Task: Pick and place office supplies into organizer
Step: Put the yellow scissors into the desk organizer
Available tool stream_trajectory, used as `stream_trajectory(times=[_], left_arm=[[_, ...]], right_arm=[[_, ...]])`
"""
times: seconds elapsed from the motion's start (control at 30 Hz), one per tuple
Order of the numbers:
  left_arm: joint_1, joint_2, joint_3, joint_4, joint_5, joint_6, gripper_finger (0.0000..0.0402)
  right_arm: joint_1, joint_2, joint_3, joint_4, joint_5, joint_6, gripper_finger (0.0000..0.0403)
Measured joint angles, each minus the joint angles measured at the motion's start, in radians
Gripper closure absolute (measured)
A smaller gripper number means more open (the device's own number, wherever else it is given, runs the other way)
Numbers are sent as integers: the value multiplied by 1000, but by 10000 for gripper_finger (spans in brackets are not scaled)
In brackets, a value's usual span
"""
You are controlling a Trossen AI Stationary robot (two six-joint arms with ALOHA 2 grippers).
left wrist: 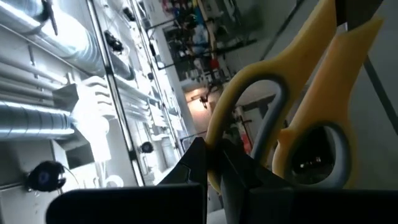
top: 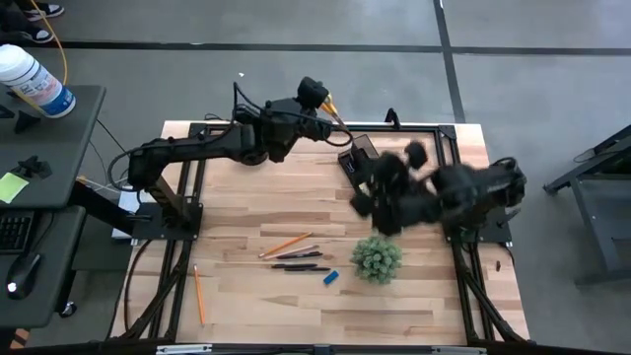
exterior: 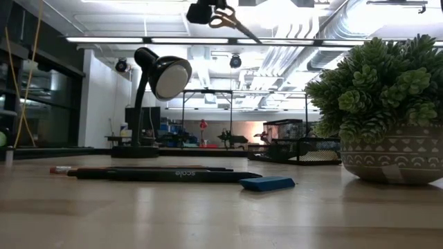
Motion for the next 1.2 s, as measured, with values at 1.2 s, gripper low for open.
stream_trajectory(times=[1.2], left_arm=[[-50, -4, 0, 113, 157, -96, 401]], right_arm=[[-789, -69, -1, 245, -1103, -724, 295]])
